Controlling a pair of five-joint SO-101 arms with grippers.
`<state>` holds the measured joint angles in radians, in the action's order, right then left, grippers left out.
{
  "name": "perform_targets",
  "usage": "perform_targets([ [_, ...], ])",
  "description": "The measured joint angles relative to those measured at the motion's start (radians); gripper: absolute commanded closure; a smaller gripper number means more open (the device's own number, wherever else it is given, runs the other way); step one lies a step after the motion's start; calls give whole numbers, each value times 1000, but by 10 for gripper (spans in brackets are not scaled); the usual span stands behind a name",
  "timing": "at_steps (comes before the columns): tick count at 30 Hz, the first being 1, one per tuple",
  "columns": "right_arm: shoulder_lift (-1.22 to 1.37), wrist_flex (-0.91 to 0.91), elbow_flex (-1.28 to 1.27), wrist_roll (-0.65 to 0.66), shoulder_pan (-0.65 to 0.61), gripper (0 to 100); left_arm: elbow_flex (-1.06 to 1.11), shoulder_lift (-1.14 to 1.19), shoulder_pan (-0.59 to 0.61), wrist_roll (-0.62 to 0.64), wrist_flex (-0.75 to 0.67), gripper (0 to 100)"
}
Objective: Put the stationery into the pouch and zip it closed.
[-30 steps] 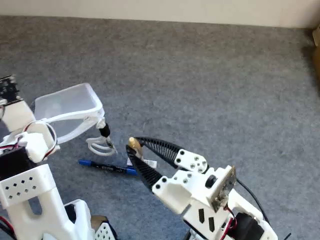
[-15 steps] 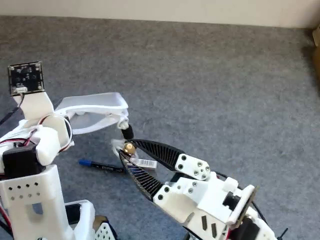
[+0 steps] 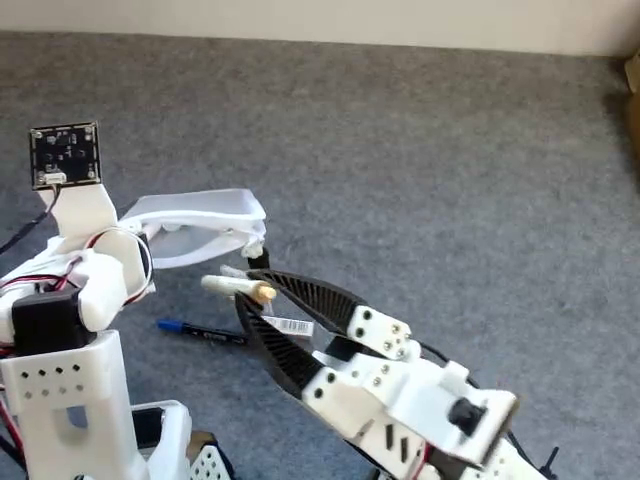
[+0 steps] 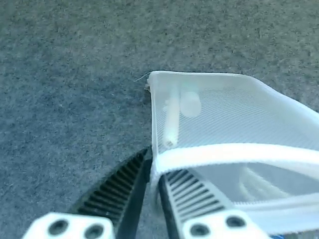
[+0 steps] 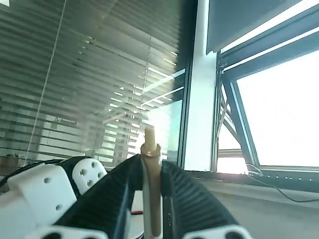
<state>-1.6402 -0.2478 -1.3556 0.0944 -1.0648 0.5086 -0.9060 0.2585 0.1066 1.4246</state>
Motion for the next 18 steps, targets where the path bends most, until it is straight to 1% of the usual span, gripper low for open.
perform_targets([
  [7, 308, -180, 35, 0, 0, 994, 0, 0, 0, 0, 0, 993],
  [11, 450, -216, 98, 0, 0, 994, 0, 0, 0, 0, 0, 993],
  [14, 500, -221, 141, 3, 0, 994, 14, -2, 0, 0, 0, 993],
  [18, 539, -221, 184, 166, -5, 994, 18, -2, 0, 0, 0, 993],
])
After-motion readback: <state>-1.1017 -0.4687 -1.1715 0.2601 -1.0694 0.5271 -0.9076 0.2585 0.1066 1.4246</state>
